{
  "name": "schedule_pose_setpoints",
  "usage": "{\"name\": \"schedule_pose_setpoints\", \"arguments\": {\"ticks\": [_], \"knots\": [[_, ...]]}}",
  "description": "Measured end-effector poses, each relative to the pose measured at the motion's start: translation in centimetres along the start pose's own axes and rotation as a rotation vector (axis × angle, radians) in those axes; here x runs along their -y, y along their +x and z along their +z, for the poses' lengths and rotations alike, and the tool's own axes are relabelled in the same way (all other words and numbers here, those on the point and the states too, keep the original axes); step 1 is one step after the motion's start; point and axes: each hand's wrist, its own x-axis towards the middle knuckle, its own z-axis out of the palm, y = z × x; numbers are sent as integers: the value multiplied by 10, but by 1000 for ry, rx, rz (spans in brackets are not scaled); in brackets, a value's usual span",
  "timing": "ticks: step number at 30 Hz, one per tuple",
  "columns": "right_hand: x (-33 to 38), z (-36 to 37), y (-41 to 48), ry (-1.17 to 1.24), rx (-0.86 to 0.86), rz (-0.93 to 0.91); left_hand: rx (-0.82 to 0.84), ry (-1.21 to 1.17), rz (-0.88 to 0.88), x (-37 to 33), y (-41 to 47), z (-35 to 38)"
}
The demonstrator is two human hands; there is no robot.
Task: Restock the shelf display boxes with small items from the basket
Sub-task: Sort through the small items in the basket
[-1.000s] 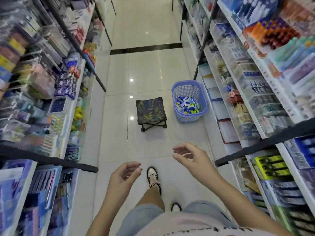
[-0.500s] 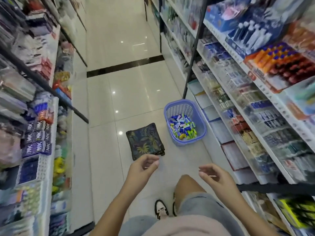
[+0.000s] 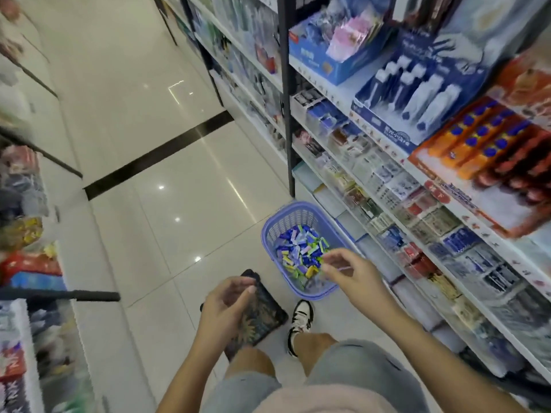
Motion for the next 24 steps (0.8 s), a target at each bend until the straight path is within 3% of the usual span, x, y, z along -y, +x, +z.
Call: {"name": "schedule_pose_setpoints", "arguments": {"ticks": [4, 6, 8, 10, 13, 18, 24], "knots": [[-3, -20, 58, -20, -44, 92, 99, 78, 5, -28, 69, 13], [-13, -26, 80, -14, -80, 167, 160, 282, 67, -38, 100, 22], [-27, -29, 97, -12, -115, 218, 154, 525, 237, -53, 127, 35], [-39, -28, 110, -10, -151, 270, 213, 461, 315, -60, 155, 52], [-53, -22, 121, 14, -259, 321, 431, 308, 186, -56, 199, 79], [-81, -1, 129, 26, -414, 460, 695, 440, 175, -33, 262, 111], [-167, 43, 177, 3, -482, 735, 988, 661, 221, 35, 356, 157]]}}
